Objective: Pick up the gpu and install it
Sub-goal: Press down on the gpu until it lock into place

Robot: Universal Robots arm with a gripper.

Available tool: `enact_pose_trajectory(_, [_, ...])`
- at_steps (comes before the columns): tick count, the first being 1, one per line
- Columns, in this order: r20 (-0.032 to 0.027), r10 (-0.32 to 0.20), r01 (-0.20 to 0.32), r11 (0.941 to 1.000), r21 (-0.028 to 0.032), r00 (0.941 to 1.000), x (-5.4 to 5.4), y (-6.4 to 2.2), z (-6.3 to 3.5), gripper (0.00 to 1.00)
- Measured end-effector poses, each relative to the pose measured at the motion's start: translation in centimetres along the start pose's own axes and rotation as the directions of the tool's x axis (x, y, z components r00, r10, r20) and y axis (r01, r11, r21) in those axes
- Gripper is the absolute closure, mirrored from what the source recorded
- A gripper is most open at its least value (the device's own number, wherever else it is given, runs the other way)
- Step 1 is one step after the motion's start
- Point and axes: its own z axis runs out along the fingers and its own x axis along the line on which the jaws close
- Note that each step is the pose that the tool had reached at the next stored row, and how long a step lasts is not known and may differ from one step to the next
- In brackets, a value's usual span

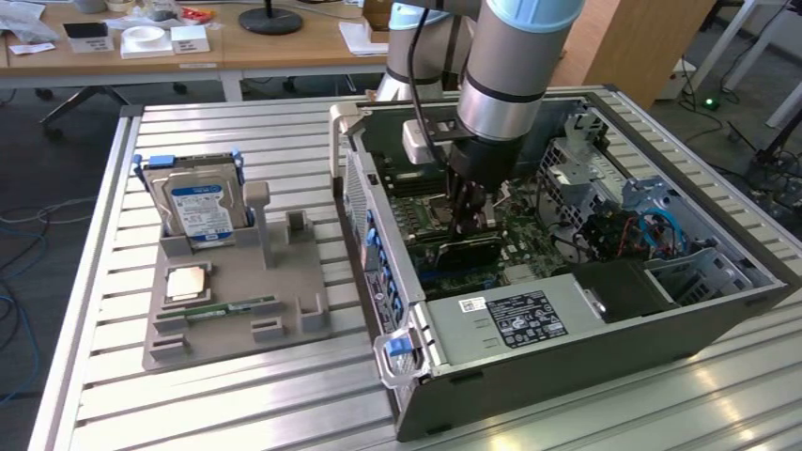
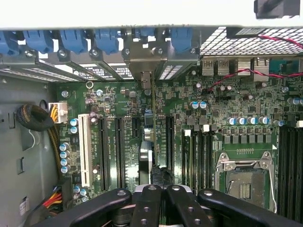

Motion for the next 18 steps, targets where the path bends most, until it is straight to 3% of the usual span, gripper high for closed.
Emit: enact_pose_trajectory(18, [0.0002, 0.000, 0.000, 1.0000, 0.0001, 1.0000, 0.00, 0.02, 0.17, 0.89])
